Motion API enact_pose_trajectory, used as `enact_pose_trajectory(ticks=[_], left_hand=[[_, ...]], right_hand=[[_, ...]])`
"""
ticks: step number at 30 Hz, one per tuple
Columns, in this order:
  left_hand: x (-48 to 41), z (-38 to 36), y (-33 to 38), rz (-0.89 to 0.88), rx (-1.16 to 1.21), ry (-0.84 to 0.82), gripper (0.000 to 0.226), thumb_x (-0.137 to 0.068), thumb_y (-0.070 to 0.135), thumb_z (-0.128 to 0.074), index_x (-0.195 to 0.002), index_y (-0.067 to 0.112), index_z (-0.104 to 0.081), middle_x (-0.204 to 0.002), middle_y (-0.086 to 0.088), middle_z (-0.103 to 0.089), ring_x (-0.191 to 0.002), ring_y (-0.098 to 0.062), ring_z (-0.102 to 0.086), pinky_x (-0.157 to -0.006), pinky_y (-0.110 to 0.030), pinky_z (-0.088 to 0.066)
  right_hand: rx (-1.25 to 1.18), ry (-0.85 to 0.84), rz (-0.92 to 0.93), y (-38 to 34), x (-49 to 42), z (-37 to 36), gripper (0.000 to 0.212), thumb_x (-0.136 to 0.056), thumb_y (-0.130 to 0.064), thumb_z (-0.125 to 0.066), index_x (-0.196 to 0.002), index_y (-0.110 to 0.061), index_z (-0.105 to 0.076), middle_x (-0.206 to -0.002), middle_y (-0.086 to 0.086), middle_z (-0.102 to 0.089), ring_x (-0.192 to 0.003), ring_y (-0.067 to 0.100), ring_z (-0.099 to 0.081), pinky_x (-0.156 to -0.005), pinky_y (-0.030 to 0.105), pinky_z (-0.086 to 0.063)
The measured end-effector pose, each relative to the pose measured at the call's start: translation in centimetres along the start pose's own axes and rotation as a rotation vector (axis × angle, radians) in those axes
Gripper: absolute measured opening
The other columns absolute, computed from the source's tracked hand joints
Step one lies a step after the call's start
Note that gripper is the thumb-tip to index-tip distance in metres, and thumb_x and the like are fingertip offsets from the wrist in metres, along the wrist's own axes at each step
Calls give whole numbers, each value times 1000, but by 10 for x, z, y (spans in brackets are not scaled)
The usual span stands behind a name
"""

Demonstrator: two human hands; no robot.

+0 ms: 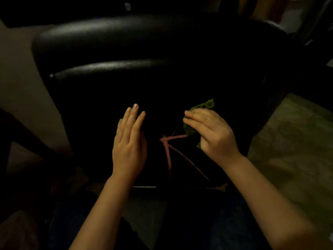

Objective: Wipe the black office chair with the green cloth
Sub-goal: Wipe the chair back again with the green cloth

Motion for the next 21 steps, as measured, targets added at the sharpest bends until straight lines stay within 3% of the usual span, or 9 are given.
enact_pose_trajectory(ticks=[4,9,13,21], left_hand=[[19,24,-18,136,-98,52,49,-98,7,-42,-146,8,-33,-157,-10,-24,-150,-21,-15,-118,-51,-25],[40,59,-37,290,-214,115,49,-98,7,-46,-145,2,-37,-157,-15,-27,-149,-27,-20,-116,-55,-28],[56,82,-41,370,-298,153,48,-98,10,-45,-145,1,-38,-157,-15,-27,-148,-28,-21,-118,-51,-27],[87,107,-43,478,-430,180,49,-98,12,-39,-146,4,-38,-158,-11,-28,-149,-24,-18,-115,-55,-28]], right_hand=[[-64,44,64,-9,-43,-9,39,-85,20,-43,-109,4,-70,-119,16,-66,-113,32,-61,-101,42,-47],[-203,114,25,-24,-92,-18,44,-78,20,-43,-110,4,-70,-119,16,-65,-117,32,-59,-106,38,-44],[-291,75,-5,-44,-110,-34,57,-67,25,-43,-113,2,-68,-124,15,-62,-123,31,-55,-111,34,-38],[-483,-14,68,-99,-122,-66,55,-69,23,-49,-118,2,-66,-128,14,-61,-128,31,-51,-114,34,-33]])
Point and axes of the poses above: each hand's wrist, its own x-axis away from the middle knuckle, its own z-axis out of the back of the hand, y = z × x, the point moved 6 cm from there along -x, towards the middle knuckle
